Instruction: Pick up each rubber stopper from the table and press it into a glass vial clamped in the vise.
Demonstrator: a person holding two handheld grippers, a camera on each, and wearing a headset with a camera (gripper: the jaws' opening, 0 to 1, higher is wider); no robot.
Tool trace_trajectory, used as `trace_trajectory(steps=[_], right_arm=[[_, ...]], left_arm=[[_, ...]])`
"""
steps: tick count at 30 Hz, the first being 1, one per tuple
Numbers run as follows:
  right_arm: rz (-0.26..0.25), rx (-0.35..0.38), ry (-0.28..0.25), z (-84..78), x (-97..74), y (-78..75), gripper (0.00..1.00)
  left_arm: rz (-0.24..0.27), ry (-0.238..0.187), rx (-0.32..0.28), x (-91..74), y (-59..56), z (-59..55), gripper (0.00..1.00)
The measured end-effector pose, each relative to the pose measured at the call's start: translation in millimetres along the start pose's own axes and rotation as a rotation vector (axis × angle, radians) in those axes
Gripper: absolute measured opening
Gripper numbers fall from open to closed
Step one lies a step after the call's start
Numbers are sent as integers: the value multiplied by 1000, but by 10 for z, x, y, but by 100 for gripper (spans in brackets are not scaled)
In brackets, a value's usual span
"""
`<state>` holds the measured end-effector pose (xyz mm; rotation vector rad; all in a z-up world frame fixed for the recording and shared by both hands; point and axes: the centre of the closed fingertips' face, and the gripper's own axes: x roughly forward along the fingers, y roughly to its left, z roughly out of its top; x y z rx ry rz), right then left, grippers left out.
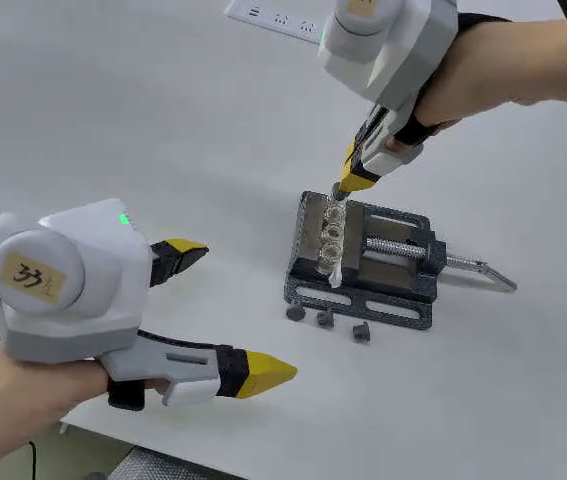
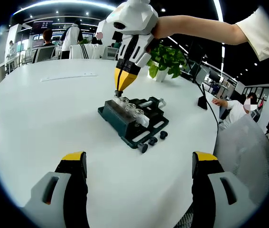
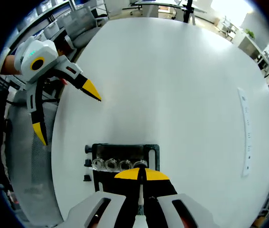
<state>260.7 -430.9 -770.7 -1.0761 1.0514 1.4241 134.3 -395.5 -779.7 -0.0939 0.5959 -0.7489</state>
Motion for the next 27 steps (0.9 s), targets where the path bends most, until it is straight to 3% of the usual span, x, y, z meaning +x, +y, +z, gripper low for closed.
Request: trace_trajectory(steps=[6,8,11,18,27], right_arm=[[22,19,-22,-2,-36,18,0],[40,22,-34,13,-67,91,0],[25,-1,-42,43,-109,119,0],[20,-4,-21,19,-79,86,0],[35,10,-22,-4,-72,151,0]], left_arm=[[-2,4,3,-11,-7,-9,91],[1,2,2,-16,-5,-2,91],[2,1,4,-21,-5,3,91],[4,-4,1,-33,-7,2,91],[5,5,-1,-41,11,-54,91]])
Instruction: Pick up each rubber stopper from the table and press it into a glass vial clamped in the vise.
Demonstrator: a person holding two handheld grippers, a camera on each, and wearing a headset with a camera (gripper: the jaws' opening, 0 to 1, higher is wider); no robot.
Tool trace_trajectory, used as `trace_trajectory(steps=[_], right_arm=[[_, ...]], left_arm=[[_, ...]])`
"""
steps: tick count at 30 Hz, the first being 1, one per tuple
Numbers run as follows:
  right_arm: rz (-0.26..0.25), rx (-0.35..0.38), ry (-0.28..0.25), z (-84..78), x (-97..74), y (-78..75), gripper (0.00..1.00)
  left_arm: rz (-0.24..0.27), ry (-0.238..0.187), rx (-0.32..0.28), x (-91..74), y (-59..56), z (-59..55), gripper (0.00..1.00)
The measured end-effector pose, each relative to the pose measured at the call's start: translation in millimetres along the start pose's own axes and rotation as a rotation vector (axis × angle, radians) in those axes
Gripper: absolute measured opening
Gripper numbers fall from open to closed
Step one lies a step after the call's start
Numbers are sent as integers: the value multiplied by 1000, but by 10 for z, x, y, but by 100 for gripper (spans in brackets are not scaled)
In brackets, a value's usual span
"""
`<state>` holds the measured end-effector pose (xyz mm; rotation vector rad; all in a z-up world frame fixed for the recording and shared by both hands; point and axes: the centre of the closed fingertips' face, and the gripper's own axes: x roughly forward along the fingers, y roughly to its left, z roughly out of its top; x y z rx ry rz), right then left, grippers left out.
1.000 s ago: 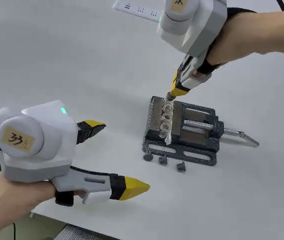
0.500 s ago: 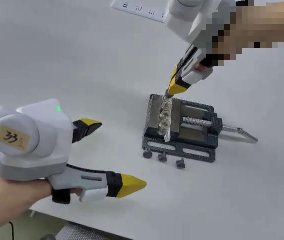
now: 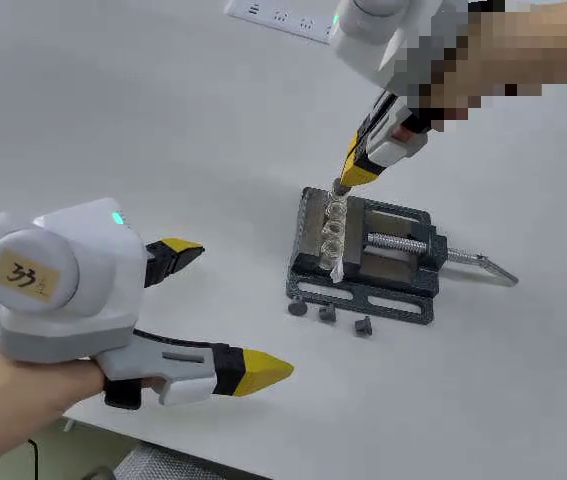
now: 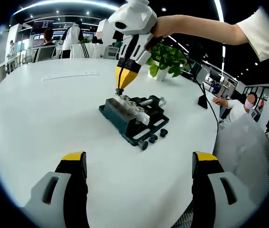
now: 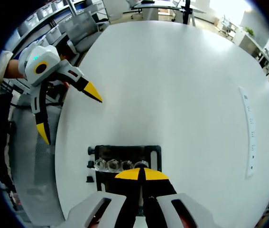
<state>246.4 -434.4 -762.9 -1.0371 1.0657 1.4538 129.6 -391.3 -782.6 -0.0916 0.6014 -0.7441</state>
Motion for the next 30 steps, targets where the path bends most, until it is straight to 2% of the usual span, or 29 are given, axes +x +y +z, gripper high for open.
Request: trace_trajectory(steps=[9,24,26,28,30], right_arm=[[10,2,0,29,34,-123,0],[11,13,16,11,32,-33,0],[7,-13,26,16,43,-28,0],[-10,4,31,16,49,-27,0],[-26,-45,40,15,44,-19,0]], left_arm=[[-4,-1,2,9,-5,18,91],[-9,6,-1,15,-15,-16,91],[-8,2,-6,15,-10,-12,91],[-7,3,-4,19,-11,-17,91],[-8,1,-8,25,-17,-17,91]])
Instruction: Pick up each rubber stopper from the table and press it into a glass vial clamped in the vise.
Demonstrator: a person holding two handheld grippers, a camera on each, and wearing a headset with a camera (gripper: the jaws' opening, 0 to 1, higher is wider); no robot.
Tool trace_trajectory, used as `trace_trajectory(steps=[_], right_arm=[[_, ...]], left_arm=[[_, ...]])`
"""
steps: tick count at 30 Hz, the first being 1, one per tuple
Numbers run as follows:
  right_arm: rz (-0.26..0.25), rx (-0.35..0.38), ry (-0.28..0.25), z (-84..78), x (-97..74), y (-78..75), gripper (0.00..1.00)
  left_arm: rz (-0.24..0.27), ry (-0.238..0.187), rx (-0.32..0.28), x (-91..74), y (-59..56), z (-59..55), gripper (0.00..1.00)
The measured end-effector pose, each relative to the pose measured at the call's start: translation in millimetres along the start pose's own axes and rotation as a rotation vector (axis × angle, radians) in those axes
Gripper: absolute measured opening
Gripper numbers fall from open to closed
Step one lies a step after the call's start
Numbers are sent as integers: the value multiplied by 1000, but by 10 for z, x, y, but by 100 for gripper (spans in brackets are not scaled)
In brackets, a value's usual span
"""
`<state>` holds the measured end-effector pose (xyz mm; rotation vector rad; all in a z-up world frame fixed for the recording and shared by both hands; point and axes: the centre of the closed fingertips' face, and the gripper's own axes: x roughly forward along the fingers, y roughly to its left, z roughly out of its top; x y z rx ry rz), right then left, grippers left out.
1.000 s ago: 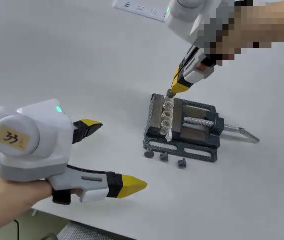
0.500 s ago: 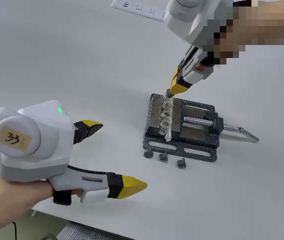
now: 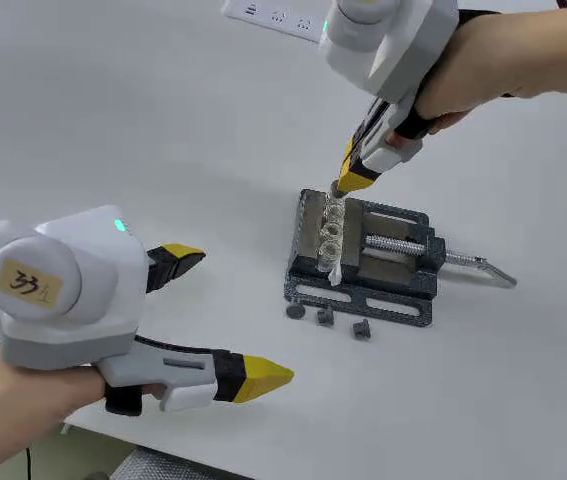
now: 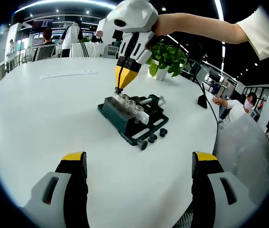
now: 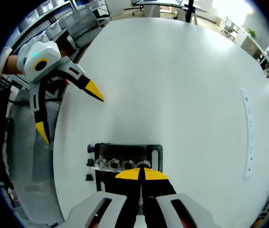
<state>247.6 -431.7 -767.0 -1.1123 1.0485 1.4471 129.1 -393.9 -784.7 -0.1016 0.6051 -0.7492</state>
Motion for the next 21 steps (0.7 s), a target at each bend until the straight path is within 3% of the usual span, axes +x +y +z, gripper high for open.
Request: trace_trajectory(steps=[1,3,11,13,19,21], right_arm=[[-2,36,5,-2,2,-2,0],[-12,9,17,4,11,-14,0],[-10,45,70,-18,52,-59,0],[-18,21,78,-4,66,-67,0],[-16,48,74,-10,74,-110,0],[4,104,58,-8,64,-106,0]], left_arm=[[-3,0,-3,6,-7,-4,91],[-6,8,7,18,-18,-16,91],[0,-1,-5,2,-6,-5,91],[2,5,-4,-4,2,-25,91],[0,6,-7,3,6,-38,91],[-2,4,-11,10,0,-30,91]])
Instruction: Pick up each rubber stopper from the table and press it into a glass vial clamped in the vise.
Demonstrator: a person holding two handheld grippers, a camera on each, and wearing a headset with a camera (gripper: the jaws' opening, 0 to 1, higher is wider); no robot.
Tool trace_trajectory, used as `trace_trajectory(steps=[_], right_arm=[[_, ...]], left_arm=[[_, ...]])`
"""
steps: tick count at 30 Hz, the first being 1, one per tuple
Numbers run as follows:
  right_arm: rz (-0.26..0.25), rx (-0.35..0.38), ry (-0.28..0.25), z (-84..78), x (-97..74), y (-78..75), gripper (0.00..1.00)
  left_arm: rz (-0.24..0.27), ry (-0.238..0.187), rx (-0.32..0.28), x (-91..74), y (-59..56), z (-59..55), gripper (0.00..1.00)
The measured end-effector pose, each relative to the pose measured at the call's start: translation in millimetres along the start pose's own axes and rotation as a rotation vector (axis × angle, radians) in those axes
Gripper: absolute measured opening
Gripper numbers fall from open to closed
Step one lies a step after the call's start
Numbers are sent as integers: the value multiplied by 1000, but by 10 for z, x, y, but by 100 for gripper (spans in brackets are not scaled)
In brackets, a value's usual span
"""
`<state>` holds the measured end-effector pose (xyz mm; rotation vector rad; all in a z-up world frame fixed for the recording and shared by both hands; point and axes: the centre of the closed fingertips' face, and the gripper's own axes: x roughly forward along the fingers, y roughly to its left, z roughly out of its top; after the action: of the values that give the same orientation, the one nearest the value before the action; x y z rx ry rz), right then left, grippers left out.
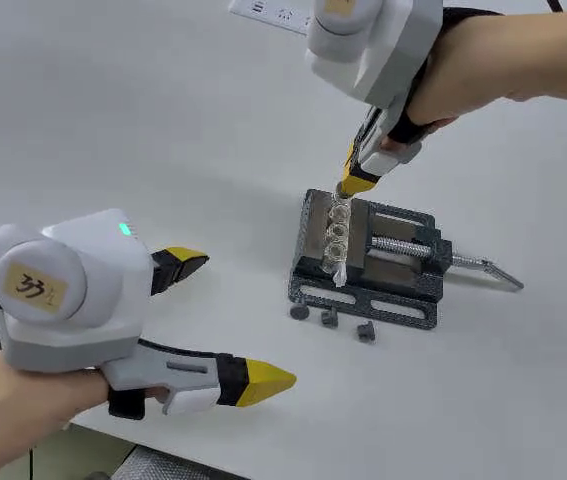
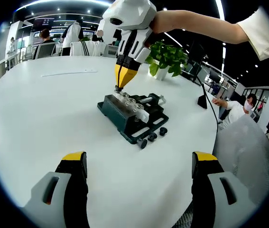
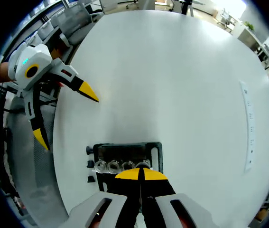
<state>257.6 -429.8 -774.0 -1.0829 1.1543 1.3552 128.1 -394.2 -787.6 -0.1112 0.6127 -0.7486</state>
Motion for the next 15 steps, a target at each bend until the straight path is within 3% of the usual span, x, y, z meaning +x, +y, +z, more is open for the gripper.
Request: trace_trajectory(steps=[11,15], right_arm=[[-3,0,14,-9,-30,34,0],[-18,-13,-3,-17,-45,43,0]], left_arm=[[-3,1,15,-2,-68,44,91],[0,-3,16,-10,-58,62,91]])
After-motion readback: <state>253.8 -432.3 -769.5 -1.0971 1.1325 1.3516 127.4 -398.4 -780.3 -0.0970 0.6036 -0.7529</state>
